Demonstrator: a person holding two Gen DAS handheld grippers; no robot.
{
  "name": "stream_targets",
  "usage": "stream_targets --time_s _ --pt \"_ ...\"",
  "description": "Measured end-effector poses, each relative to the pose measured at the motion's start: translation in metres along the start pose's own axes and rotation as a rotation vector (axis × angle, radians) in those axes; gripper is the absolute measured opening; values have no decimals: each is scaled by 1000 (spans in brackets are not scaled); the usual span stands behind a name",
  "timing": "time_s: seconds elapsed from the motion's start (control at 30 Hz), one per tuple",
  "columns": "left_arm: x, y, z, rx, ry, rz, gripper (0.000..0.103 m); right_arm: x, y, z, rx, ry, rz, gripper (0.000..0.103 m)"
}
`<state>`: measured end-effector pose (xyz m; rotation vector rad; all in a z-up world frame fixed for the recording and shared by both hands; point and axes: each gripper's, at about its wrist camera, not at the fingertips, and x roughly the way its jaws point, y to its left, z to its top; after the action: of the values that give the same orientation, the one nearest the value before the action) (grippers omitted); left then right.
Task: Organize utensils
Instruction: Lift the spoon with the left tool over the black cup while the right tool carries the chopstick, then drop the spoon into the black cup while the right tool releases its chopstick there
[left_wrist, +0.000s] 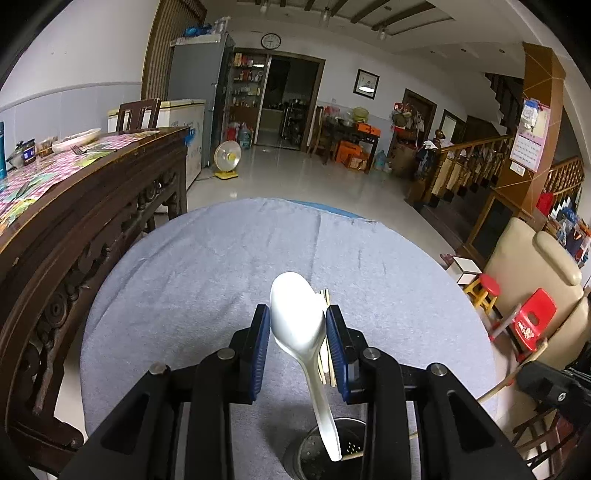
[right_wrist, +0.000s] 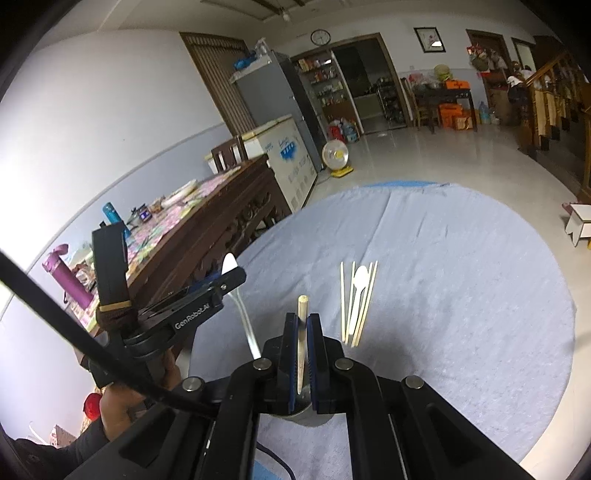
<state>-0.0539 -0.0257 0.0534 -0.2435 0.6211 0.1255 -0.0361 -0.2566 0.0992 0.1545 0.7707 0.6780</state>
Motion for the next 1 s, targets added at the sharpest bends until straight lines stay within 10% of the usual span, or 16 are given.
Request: stream_targets --time_s 1.0 --pt "29 -5 -41 21 49 33 32 42 -3 -22 4 97 -5 6"
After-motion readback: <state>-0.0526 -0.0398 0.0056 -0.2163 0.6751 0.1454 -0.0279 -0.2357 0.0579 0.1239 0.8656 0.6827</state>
